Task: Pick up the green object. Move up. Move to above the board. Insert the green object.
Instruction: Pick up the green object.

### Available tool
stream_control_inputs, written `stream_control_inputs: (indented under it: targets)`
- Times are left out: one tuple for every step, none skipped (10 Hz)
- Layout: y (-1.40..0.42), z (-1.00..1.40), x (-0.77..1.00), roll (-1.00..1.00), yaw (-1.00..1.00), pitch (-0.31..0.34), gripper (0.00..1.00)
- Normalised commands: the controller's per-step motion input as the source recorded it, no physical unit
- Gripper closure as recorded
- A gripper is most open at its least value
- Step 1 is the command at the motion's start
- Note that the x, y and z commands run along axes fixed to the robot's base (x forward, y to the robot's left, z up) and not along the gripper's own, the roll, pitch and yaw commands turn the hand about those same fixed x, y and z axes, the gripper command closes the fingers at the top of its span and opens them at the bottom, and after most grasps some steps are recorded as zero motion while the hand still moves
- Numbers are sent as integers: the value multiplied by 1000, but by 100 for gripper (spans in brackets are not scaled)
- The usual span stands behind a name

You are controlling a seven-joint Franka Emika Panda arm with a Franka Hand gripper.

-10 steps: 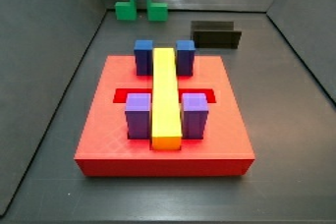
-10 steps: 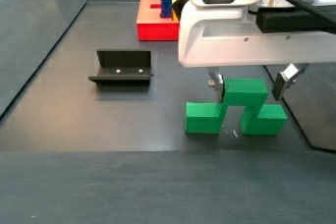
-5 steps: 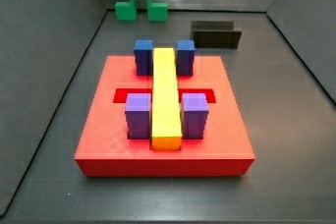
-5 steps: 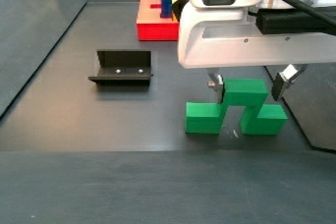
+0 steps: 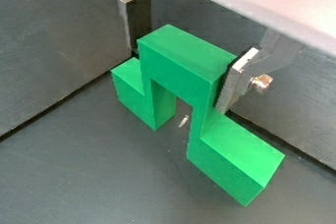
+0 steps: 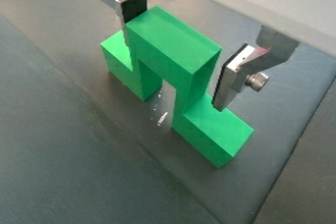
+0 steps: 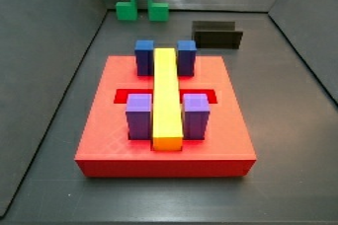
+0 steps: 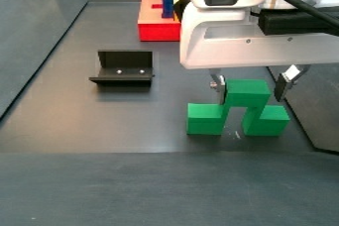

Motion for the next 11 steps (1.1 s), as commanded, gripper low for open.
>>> stream_control_inputs:
  targets:
    - [-9, -54, 0, 0, 0, 0, 0]
    - [-51, -17, 11, 0, 0, 3, 0]
    - [0, 0, 0, 0, 0, 0, 0]
    - [0, 0, 0, 0, 0, 0, 100]
    - [0, 0, 0, 0, 0, 0, 100]
    - [0, 0, 0, 0, 0, 0, 100]
    - [0, 0, 0, 0, 0, 0, 100]
    - [0, 0, 0, 0, 0, 0, 100]
    - [0, 0, 0, 0, 0, 0, 100]
    - [0, 0, 0, 0, 0, 0, 100]
    - [0, 0, 0, 0, 0, 0, 100]
